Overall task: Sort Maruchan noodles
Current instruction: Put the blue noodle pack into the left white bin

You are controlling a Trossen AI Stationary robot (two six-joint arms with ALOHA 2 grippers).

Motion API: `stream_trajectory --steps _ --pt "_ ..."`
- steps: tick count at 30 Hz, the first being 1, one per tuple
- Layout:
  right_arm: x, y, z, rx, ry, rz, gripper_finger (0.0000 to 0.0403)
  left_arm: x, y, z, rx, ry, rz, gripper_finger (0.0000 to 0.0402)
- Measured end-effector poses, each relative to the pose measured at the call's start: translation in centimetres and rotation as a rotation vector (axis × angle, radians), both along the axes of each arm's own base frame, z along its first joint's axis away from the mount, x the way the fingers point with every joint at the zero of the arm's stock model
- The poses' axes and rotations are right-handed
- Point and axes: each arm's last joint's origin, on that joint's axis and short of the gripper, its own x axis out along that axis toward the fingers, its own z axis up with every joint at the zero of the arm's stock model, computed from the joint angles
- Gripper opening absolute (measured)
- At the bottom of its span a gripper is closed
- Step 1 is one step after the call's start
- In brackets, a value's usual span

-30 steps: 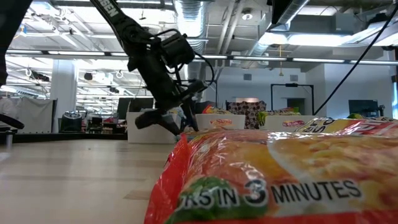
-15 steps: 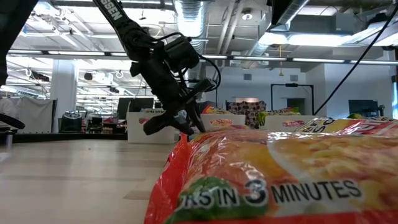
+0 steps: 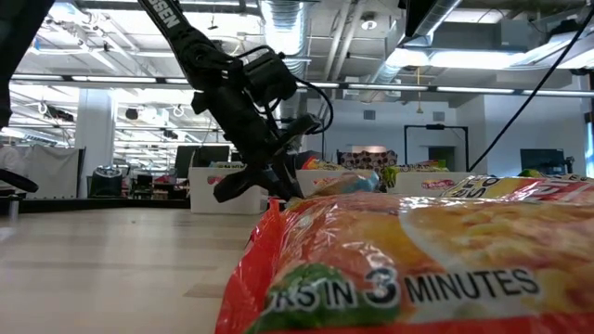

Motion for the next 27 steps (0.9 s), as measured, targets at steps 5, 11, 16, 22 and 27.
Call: stream_trajectory --steps 5,11,16,22,27 --pt "0.0 0.0 0.0 -0.001 0.0 0.0 0.0085 -0.2 -1.2 2.0 0.048 -0.039 -0.031 0.0001" --pt "0.0 0.0 0.0 -0.006 0.001 0.014 0.0085 -0.6 -2.4 5.1 0.129 -0.108 -0.026 0.0001" --pt "0.1 0.0 0.0 -0.012 -0.004 0.025 0.0085 -1.5 -2.7 6.7 0.177 -0.103 -0.007 0.0001" --pt "0.1 0.0 0.0 -0.02 0.001 0.044 0.0085 -2.6 -2.6 8.2 0.244 -0.081 0.013 0.0001" --pt "0.1 0.0 0.0 -0.024 0.002 0.056 0.0085 -2.9 -2.2 8.3 0.236 -0.059 0.009 0.0"
